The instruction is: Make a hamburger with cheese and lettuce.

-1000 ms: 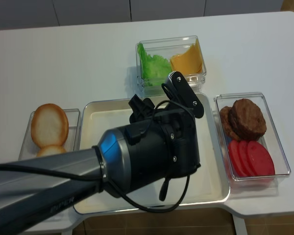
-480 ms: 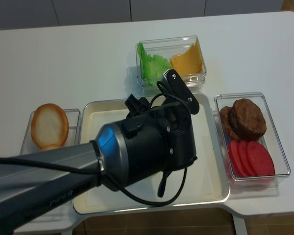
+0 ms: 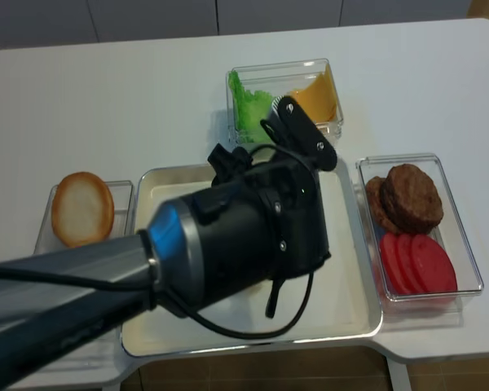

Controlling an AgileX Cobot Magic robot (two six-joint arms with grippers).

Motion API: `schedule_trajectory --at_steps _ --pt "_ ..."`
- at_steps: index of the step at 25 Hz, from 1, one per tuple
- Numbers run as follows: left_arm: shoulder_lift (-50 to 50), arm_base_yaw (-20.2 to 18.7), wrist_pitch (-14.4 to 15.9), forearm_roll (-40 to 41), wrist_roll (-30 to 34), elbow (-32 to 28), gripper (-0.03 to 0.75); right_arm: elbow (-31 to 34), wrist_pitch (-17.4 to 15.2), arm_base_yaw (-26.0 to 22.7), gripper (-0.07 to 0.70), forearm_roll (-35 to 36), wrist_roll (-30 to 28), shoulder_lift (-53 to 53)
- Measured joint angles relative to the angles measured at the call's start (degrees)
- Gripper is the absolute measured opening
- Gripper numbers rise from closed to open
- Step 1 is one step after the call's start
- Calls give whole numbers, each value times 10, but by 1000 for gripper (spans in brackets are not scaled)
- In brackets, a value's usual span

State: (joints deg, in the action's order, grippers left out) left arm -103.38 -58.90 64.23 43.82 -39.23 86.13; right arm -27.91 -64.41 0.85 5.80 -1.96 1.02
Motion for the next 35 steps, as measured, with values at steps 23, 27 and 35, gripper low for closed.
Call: schedule_trajectory --at_steps 23,27,35 --pt "112 290 68 -353 312 45 521 0 0 0 508 0 0 0" --pt "116 349 69 -386 341 45 519 0 0 0 508 0 0 0" --pt "151 462 70 -424 366 43 498 0 0 0 508 0 0 0"
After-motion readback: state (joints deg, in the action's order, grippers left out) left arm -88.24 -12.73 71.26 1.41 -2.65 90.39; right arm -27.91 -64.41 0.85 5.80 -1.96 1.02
